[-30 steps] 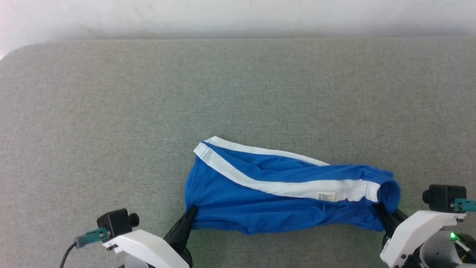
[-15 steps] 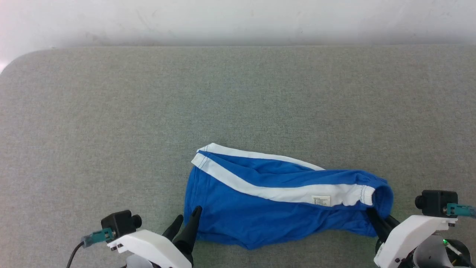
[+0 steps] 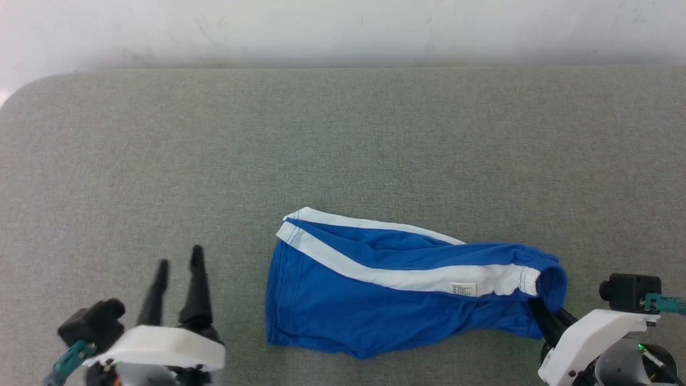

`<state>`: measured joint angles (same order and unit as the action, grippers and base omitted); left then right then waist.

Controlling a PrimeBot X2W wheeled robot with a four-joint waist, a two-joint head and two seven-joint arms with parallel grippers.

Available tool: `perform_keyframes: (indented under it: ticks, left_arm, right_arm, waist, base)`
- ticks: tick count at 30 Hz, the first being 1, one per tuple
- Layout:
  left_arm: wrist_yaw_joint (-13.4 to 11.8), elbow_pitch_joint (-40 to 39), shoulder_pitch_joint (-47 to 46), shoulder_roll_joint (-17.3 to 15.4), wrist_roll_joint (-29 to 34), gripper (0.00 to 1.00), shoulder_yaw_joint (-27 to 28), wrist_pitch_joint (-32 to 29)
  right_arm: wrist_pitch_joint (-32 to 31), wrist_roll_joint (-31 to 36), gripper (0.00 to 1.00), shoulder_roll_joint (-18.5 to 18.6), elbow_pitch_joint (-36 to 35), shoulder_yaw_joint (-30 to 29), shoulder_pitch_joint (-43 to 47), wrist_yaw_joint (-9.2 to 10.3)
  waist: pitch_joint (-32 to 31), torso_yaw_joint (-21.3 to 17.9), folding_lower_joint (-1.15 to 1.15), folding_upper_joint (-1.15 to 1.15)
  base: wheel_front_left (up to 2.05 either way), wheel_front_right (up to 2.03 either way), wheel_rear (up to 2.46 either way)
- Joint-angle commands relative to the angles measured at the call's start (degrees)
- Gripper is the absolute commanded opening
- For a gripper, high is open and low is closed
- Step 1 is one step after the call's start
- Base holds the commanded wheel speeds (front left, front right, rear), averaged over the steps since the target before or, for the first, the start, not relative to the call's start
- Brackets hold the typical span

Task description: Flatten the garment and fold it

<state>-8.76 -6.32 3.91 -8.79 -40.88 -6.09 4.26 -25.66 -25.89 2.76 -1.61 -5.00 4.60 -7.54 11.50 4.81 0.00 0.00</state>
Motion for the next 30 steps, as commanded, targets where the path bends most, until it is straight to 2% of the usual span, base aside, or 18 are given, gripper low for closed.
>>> perform_keyframes:
  ticks: [1,5,12,18,23,30]
  left_arm:
    - [-1.1,1.2,-0.3,-1.6,4.2,1.00,0.8,3.7]
    - [-2.4,3.8,0.8,-2.0,7.4,1.00,2.4,8.3]
    - [-2.1,5.4,1.4,-1.0,7.2,1.00,3.9,9.7]
    - [-1.7,5.6,0.5,-0.3,7.1,1.00,4.1,10.1]
    - [-1.5,5.7,0.0,0.3,6.8,1.00,3.7,10.1]
    - [-1.5,6.3,-0.2,0.8,6.9,1.00,3.1,10.2]
  right_arm:
    - [0.4,-0.5,0.00,0.1,-0.1,0.3,-1.0,0.05]
    - [0.1,-0.7,0.00,0.1,-1.6,1.4,-1.3,0.05]
    - [-4.8,2.2,0.00,0.1,-8.0,6.9,-3.7,0.05]
    - [-12.0,3.1,0.00,0.1,-12.7,15.9,-7.9,0.05]
    - [-15.8,3.3,0.00,0.1,-11.4,22.2,-11.0,0.05]
    - [-15.9,4.4,0.00,0.1,-4.0,27.2,-15.7,0.05]
  waist:
    - [-0.1,0.0,0.00,0.00]
    - [-0.3,0.2,0.00,0.00]
    - [-0.6,1.0,0.00,0.00]
    - [-0.6,2.4,0.00,0.00]
    - [0.0,4.2,0.00,0.00]
    - [0.5,6.5,0.00,0.00]
  base:
    - [0.00,0.00,0.00]
    - [0.00,0.00,0.00]
    - [0.00,0.00,0.00]
    - [0.00,0.00,0.00]
    - [0.00,0.00,0.00]
    - [0.00,0.00,0.00]
